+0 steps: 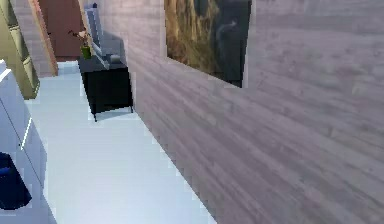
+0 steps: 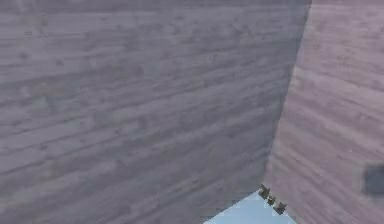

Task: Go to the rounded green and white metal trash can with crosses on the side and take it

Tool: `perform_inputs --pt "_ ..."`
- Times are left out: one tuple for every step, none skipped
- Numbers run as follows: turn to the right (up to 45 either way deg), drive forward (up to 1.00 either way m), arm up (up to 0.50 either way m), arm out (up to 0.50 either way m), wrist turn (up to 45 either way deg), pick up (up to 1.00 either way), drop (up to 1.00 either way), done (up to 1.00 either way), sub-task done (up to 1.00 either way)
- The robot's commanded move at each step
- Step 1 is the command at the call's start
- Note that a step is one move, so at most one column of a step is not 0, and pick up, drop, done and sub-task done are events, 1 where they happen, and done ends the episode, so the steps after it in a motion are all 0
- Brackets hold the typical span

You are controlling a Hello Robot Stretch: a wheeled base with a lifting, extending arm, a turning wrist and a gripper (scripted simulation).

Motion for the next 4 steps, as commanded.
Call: perform_inputs --pt "0.0 0.65 0.0 0.0 0.0 0.0 0.0 0.0 0.0" --pt "-27.0 0.0 0.0 0.0 0.0 0.0 0.0 0.0 0.0" --pt "0.0 0.45 0.0 0.0 0.0 0.0 0.0 0.0 0.0" --pt "-24.0 0.0 0.0 0.0 0.0 0.0 0.0 0.0 0.0"
